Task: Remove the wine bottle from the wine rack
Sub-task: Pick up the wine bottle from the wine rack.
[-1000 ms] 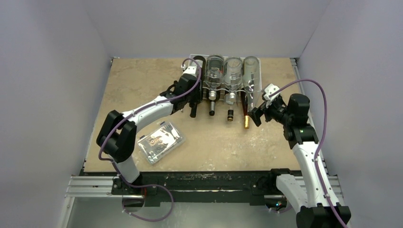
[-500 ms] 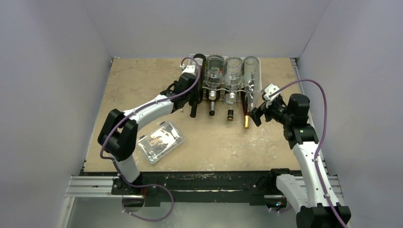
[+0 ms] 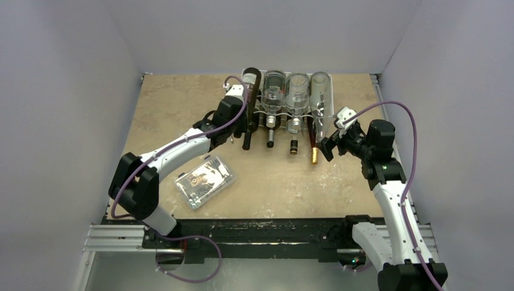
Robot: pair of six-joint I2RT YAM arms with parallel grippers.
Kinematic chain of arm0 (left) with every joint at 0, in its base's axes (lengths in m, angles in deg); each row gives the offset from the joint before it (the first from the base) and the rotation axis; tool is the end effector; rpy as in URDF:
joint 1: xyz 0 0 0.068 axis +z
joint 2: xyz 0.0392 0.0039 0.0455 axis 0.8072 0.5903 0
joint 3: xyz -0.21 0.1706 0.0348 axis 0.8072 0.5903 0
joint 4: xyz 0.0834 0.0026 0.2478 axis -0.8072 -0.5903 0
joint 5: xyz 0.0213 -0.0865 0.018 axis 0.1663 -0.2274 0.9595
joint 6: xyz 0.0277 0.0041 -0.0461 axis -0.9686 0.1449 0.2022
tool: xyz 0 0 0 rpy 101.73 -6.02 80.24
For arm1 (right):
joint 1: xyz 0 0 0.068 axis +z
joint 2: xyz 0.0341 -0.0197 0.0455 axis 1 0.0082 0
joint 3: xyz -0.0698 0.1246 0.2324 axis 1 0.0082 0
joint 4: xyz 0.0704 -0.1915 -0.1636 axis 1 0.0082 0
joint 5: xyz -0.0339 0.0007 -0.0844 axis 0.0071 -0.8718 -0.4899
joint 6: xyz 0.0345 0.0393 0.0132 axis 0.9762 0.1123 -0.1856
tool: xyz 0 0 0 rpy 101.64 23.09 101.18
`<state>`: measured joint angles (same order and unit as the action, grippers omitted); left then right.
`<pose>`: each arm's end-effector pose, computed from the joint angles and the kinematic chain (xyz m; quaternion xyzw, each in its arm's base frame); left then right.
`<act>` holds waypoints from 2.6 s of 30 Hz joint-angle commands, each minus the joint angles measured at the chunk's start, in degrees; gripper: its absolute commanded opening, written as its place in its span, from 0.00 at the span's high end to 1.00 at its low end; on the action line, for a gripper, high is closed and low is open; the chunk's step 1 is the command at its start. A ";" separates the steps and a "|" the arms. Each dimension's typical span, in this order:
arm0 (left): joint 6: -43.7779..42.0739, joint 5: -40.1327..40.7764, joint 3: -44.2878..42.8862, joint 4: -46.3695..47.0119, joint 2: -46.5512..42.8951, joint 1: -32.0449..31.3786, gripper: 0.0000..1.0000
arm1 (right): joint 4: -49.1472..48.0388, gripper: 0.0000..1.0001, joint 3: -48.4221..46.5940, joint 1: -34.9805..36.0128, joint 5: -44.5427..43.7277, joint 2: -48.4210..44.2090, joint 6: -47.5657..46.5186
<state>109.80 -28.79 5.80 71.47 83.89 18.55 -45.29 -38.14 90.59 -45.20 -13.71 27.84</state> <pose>0.3026 -0.2023 0.2701 0.0151 0.8794 -0.1300 0.4577 0.1866 0.0227 0.3203 -0.3355 0.7394 0.1133 0.5726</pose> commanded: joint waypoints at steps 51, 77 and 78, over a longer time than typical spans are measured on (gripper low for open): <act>14.81 -38.46 27.37 -5.27 -52.24 -1.13 1.00 | 25.18 0.01 -4.92 -0.27 21.29 -3.47 -27.29; 25.18 -39.51 35.64 7.09 -43.51 -14.34 1.00 | 58.84 0.01 -9.32 -0.12 36.17 5.71 -78.96; 25.54 -39.67 35.50 7.98 -42.18 -14.76 1.00 | 58.93 0.01 -9.36 0.09 36.36 6.18 -79.20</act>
<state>133.65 -67.44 42.74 65.10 39.58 5.20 6.44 -44.96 90.59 -12.28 -9.36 -41.32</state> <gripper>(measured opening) 0.343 0.987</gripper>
